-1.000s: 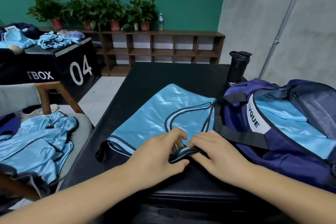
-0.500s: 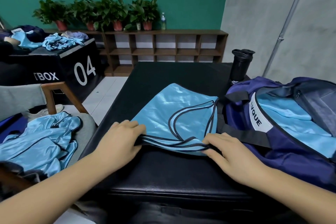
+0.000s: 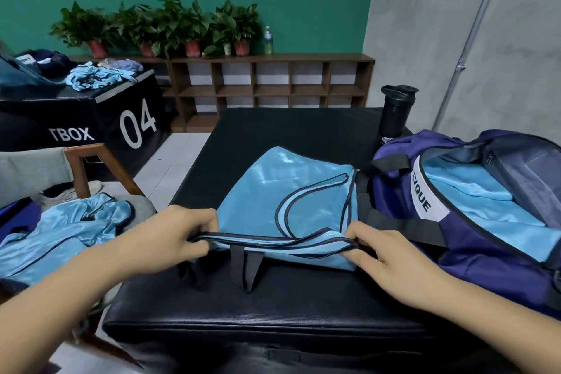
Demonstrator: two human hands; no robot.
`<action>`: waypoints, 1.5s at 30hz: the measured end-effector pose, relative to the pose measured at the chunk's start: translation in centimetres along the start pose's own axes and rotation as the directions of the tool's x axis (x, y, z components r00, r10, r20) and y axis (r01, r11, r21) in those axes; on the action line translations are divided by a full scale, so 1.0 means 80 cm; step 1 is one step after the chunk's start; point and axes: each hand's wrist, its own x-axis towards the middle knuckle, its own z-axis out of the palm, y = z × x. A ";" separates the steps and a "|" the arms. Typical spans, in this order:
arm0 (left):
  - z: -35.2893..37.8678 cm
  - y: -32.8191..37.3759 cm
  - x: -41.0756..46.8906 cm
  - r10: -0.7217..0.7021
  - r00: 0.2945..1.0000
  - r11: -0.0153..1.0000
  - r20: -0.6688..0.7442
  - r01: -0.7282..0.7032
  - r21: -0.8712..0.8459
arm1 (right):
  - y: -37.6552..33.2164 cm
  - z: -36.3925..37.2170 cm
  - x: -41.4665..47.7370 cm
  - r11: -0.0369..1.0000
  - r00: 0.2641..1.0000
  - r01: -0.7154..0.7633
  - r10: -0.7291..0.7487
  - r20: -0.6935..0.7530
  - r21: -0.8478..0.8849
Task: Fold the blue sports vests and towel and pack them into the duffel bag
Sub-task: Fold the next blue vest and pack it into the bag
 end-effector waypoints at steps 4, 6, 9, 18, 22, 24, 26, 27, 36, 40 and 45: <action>-0.033 0.023 -0.020 0.001 0.965 0.979 0.262 0.052 -0.197 | -0.003 -0.007 0.002 0.971 0.993 -0.120 0.117 0.026 0.205; -0.049 0.032 -0.026 0.017 0.932 0.957 0.362 0.090 -0.277 | -0.006 -0.012 0.003 0.923 0.985 -0.173 0.165 0.054 0.343; -0.061 0.035 -0.021 0.010 0.927 0.944 0.375 0.115 -0.309 | -0.019 -0.014 0.012 0.843 0.976 -0.206 0.210 0.050 0.496; -0.051 0.003 0.066 -0.163 0.986 0.955 0.025 0.164 -0.246 | -0.010 -0.015 0.065 0.906 0.888 -0.363 0.407 -0.212 0.218; -0.037 0.000 0.112 -0.247 0.961 0.939 -0.125 0.206 -0.277 | 0.000 -0.014 0.092 0.882 0.832 -0.446 0.471 -0.294 0.150; -0.029 -0.006 0.133 -0.276 0.945 0.932 -0.177 0.219 -0.288 | 0.003 -0.014 0.104 0.876 0.819 -0.469 0.480 -0.315 0.115; -0.022 -0.012 0.152 -0.307 0.928 0.918 -0.213 0.229 -0.323 | 0.006 -0.014 0.114 0.879 0.822 -0.474 0.465 -0.330 0.058; -0.020 -0.014 0.160 -0.316 0.921 0.913 -0.230 0.228 -0.339 | 0.008 -0.014 0.119 0.879 0.825 -0.476 0.454 -0.336 0.018; -0.001 -0.038 0.205 -0.403 0.824 0.867 -0.397 0.205 -0.454 | 0.040 -0.007 0.126 0.678 0.901 -0.433 0.304 -0.309 -0.595; -0.016 -0.041 0.197 -0.381 0.789 0.879 -0.482 0.148 -0.453 | 0.032 0.001 0.126 0.773 0.970 -0.191 0.056 -0.236 -0.604; -0.016 -0.026 0.163 -0.255 0.922 0.963 -0.290 0.215 -0.164 | 0.016 0.029 0.122 0.887 0.999 0.019 -0.039 -0.033 -0.461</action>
